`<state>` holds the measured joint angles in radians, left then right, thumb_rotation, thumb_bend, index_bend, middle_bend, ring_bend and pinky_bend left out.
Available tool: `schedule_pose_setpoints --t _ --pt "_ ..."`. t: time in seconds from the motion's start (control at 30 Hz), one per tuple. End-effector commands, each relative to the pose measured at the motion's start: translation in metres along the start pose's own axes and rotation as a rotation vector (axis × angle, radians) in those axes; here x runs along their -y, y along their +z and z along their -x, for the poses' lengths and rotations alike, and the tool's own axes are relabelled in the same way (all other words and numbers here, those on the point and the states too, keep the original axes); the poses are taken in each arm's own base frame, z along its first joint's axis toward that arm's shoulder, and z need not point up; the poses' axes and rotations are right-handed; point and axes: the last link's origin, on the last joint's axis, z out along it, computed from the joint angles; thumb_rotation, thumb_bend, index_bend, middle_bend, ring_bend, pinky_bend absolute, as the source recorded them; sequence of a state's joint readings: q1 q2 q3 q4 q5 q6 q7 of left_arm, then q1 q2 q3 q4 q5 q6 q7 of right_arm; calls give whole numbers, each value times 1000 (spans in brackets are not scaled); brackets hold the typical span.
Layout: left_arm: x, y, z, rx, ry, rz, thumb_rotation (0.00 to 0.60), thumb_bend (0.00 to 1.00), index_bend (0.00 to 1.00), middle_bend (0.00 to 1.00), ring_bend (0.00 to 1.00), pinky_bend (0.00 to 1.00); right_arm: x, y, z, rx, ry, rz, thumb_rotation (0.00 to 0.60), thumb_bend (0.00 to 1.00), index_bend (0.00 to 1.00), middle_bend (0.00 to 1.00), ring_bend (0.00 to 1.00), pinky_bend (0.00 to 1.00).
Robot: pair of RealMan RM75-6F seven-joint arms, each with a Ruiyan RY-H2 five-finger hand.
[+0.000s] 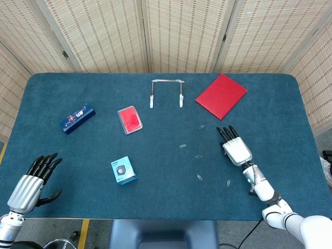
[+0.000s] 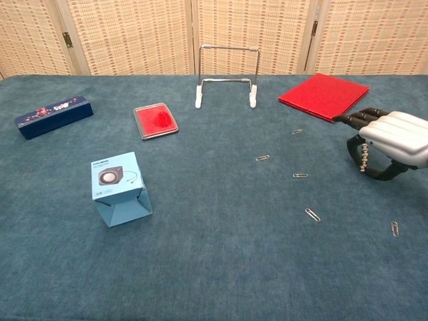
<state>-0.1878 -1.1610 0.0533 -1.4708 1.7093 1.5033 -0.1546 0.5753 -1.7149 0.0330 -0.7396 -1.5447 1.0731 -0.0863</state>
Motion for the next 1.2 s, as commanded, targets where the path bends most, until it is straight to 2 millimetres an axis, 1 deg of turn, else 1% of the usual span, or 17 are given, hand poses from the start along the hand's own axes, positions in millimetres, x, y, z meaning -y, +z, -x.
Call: schedule_pose_setpoints --t 0.03,0.27,0.47,0.6,0.8,0.9,1.0,1.2 --pt "0 0 0 1 1 1 600 339 30 0 0 0 -2 -2 -5 -23 13 1 600 532 727 35 0 0" --pt "-1 1 1 3 4 -1 600 339 30 0 0 1 -2 -7 -21 -83 99 -7 600 533 727 37 0 0" --pt "-1 1 1 2 2 -2 600 340 31 0 0 1 9 -14 -34 -57 334 -40 600 533 730 39 0 0" --pt "0 1 1 4 1 -4 600 340 31 0 0 0 21 -16 -49 -37 479 -77 600 533 730 40 0 0" --pt "1 2 0 2 -6 -7 600 340 31 0 0 0 46 -15 -66 11 627 -126 600 536 732 49 0 0" --pt "1 2 0 4 -7 -6 600 341 32 0 0 0 58 -13 -67 54 686 -136 600 540 736 54 0 0" --pt "1 2 0 3 -10 -6 600 341 32 0 0 0 66 -10 -65 90 709 -138 600 544 737 55 0 0" --pt "2 1 -3 -5 -19 -6 600 341 32 0 0 0 74 -1 -57 109 693 -130 600 543 737 55 0 0"
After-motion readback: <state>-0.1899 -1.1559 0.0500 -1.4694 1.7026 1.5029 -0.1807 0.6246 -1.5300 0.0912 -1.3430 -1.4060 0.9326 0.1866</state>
